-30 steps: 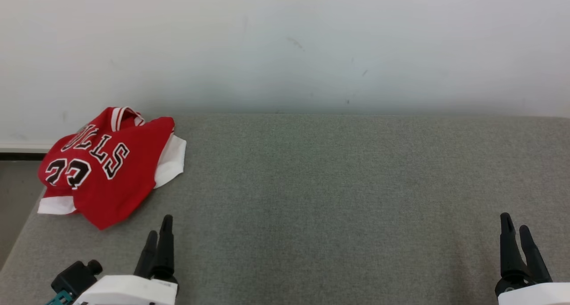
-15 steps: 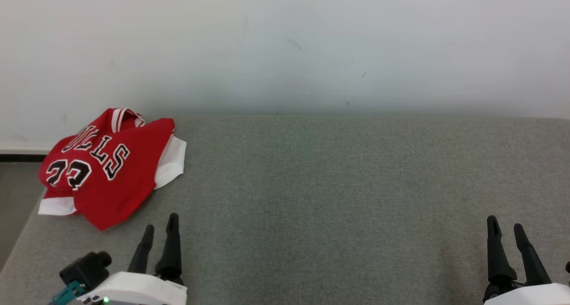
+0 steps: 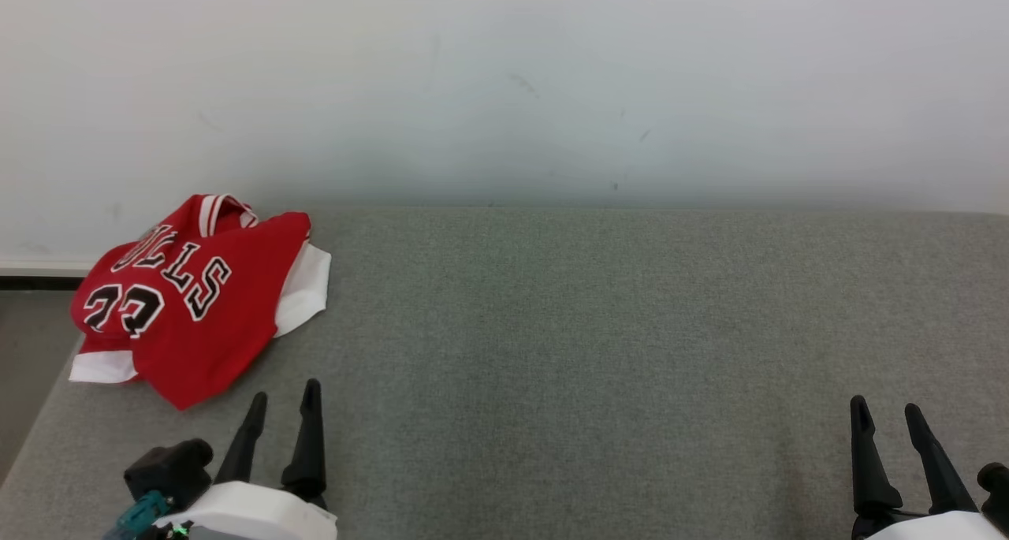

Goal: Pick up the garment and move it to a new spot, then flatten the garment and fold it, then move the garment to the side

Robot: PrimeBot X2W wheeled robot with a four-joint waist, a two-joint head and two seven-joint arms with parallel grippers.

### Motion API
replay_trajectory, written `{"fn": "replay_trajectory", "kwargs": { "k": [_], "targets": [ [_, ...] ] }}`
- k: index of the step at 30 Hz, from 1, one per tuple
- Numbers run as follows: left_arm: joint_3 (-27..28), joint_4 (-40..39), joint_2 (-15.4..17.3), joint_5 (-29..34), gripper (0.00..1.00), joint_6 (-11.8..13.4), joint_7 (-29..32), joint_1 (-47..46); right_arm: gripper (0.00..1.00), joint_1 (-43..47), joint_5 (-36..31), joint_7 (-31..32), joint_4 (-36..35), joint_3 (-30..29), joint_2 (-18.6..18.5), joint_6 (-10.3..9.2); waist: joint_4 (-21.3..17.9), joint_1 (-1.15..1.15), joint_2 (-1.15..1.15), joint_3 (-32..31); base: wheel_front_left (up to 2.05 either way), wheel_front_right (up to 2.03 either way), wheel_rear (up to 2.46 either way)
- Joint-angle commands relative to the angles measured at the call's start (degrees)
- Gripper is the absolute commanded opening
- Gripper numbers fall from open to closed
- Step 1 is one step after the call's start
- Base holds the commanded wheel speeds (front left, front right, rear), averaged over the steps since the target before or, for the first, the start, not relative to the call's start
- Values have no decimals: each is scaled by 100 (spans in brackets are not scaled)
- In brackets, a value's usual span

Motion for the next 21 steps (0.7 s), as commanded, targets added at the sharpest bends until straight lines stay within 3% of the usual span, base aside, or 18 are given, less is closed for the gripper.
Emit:
{"fn": "replay_trajectory", "kwargs": {
  "k": [1,21],
  "targets": [
    [-37,-8,82,246,100,32,-68,-110,100,-50,-221,-67,21,11,-57,6,0,0,0,-3,0,0,0],
    [-352,283,303,1343,100,218,-342,-177,100,-91,-1233,-343,284,15,-19,6,1,0,0,-33,0,0,0]
  ]
}}
